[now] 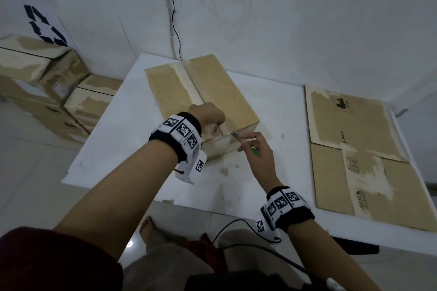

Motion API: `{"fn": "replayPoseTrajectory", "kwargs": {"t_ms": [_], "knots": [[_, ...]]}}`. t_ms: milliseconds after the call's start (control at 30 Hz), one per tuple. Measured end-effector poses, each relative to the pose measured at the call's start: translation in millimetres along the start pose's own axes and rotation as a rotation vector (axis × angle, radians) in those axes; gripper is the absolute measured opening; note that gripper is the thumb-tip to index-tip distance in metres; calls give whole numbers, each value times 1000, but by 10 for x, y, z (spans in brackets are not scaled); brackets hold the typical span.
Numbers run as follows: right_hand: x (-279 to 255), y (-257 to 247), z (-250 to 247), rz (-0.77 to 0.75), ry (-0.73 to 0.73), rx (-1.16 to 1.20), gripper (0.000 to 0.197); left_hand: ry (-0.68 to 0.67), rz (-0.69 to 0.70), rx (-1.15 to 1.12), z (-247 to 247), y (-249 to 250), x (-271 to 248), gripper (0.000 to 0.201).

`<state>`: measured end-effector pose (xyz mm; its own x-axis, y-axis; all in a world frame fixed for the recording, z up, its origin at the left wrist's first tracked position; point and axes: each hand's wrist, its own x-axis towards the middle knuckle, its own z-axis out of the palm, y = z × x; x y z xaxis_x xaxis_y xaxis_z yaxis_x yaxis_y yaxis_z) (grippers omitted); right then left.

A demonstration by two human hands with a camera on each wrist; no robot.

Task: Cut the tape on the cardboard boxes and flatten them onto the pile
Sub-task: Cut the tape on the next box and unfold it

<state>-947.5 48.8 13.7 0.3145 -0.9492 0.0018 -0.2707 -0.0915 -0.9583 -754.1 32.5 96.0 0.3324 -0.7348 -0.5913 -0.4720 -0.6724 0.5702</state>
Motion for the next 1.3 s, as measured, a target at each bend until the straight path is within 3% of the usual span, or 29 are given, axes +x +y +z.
{"fn": "replayPoseTrajectory", "kwargs": {"t_ms": [33, 100, 200, 400, 500, 833, 967, 1167, 1300], "knots": [[-9, -1, -6, -18, 0, -23, 3, 26, -25, -37, 34, -15, 0, 10], [-26, 17, -6, -49, -12, -56, 5, 98, -99, -107, 142, -71, -26, 35], [-49, 66, 23, -90, -31, -92, 11, 152, -137, -295, 294, -193, -43, 54], [-89, 84, 148, -243, -23, -162, 5, 278, -18, -624, 496, -263, -153, 10], [-72, 55, 190, -253, -17, -170, 5, 306, 49, -680, 524, -284, -170, 19], [-62, 13, 308, -213, 15, -245, 10, 366, 113, -775, 563, -302, -138, 21], [-9, -34, 369, -230, 28, -287, 7, 359, 126, -768, 574, -309, -129, 15], [-24, 26, 256, -208, 56, -295, 9, 339, 137, -773, 555, -322, -165, 22], [213, 12, 119, -183, 149, -283, 12, 349, 120, -683, 568, -306, -154, 23]]}}
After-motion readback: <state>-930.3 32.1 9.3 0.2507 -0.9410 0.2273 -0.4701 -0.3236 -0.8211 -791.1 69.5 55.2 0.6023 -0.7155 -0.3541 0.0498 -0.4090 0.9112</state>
